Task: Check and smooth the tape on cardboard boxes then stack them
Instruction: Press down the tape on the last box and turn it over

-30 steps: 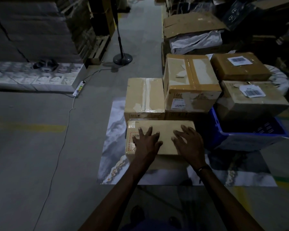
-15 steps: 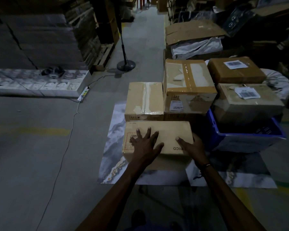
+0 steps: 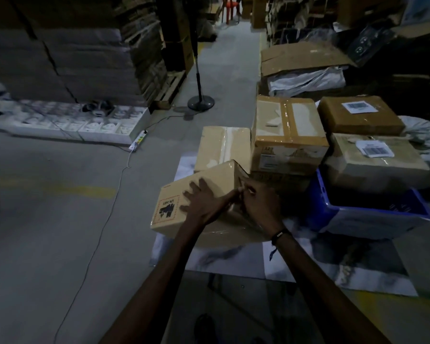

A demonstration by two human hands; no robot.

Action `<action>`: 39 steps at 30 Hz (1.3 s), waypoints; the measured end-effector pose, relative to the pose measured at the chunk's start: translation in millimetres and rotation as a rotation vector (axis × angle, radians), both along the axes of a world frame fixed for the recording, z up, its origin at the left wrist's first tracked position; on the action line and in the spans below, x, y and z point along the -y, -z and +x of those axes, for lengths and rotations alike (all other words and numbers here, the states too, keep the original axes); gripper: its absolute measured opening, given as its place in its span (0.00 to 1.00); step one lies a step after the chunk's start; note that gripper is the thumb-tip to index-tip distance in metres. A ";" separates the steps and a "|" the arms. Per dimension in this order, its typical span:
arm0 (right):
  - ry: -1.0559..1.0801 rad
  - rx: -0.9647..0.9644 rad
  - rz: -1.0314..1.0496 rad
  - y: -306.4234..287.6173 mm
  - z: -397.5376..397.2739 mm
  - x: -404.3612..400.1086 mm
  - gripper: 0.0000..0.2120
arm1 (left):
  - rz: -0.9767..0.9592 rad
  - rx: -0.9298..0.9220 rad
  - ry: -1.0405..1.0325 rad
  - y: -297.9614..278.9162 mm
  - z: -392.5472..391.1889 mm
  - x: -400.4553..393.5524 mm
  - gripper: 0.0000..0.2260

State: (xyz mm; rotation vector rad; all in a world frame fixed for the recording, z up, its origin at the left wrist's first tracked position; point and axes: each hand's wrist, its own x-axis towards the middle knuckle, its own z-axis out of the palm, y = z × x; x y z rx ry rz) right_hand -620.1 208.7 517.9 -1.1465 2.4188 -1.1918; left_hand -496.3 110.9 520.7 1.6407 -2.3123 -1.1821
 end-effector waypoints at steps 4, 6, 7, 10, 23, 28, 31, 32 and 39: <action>-0.013 0.125 -0.122 18.4 -3.4 3.1 0.13 | 0.027 -0.017 -0.019 -7.7 9.1 12.0 0.58; -0.012 0.237 -0.113 30.3 -6.6 0.1 0.18 | 0.019 -0.024 -0.026 -6.6 12.3 15.9 0.59; -0.005 0.303 -0.080 37.5 -9.4 -1.2 0.22 | 0.022 -0.028 -0.034 -6.5 13.9 17.9 0.60; -0.003 0.422 0.003 68.5 -23.0 -1.5 0.32 | 0.013 -0.040 -0.054 -5.5 16.6 21.5 0.62; 0.044 0.185 0.301 6.9 -57.2 -25.6 0.41 | 0.141 -0.496 0.100 -9.2 20.8 7.1 0.10; 0.027 -0.002 0.419 13.8 -56.1 -33.0 0.38 | 0.175 -0.580 0.043 8.5 23.2 -2.9 0.10; 0.005 -0.091 0.423 17.3 -53.9 -30.1 0.33 | -0.069 -0.538 0.102 16.6 23.8 -5.5 0.14; -0.011 -0.131 0.406 18.9 -53.0 -27.5 0.31 | -0.158 -0.513 0.127 19.4 22.4 -4.5 0.18; -0.118 -0.204 0.426 -3.1 -46.1 -24.6 0.22 | -0.553 -0.134 0.441 2.0 -15.0 -5.8 0.14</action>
